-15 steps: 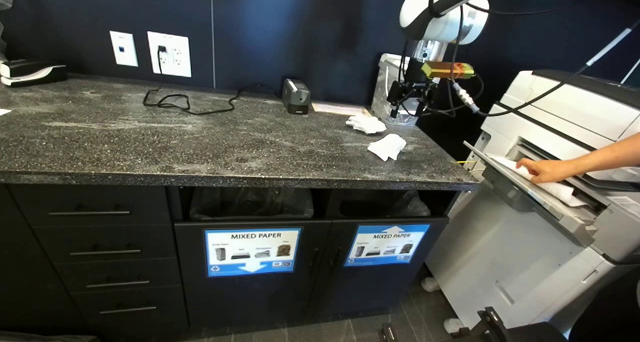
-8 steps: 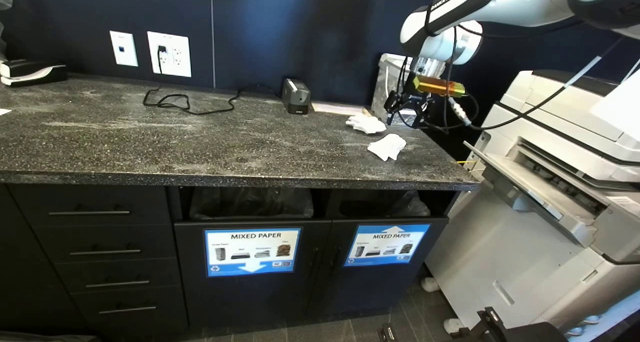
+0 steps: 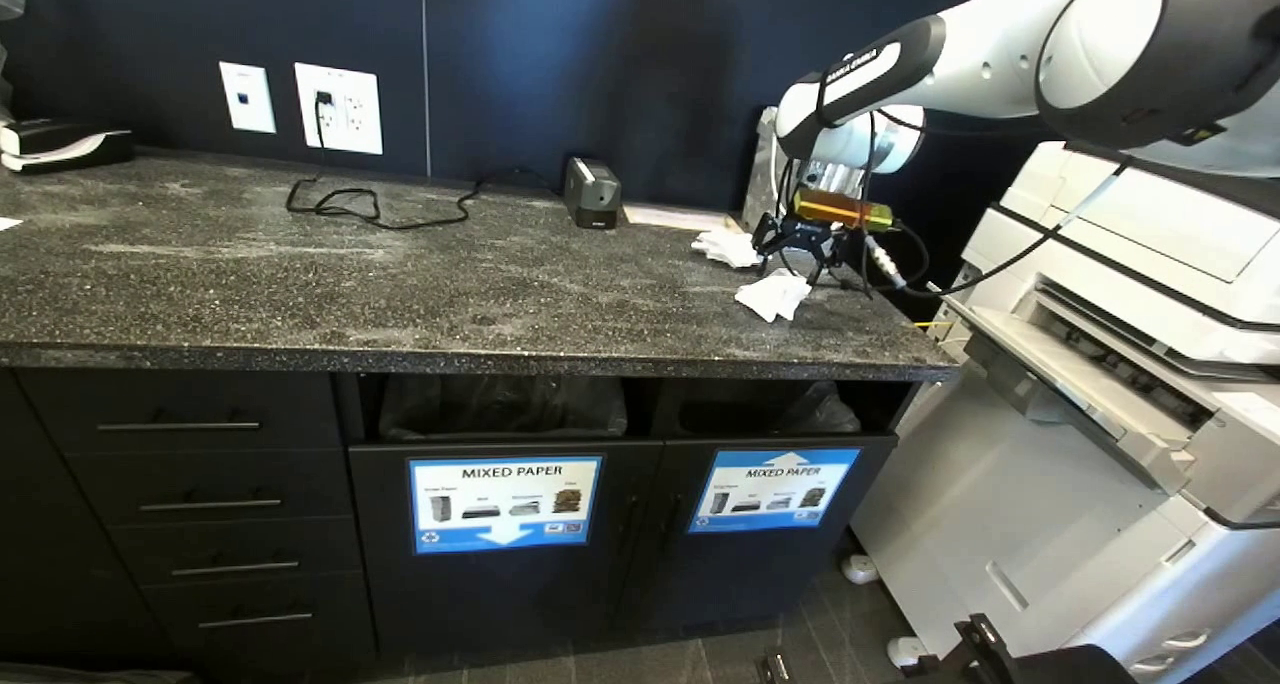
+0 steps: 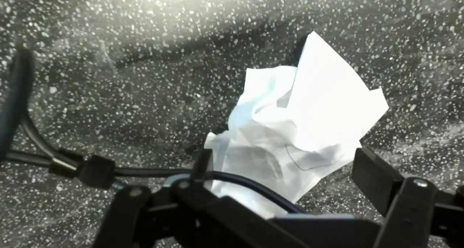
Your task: Put the white pieces of papers in the right bin
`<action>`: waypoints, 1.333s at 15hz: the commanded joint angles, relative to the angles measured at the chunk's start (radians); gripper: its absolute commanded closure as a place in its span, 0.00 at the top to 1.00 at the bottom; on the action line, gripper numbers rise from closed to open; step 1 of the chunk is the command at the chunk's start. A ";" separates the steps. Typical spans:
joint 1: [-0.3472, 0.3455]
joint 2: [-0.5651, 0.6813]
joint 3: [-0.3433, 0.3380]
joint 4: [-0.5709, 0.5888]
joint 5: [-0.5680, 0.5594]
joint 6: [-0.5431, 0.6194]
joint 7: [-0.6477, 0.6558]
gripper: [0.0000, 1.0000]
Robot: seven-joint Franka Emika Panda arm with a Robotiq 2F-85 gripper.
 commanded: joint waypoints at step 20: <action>-0.007 0.078 0.005 0.120 0.020 -0.097 0.001 0.88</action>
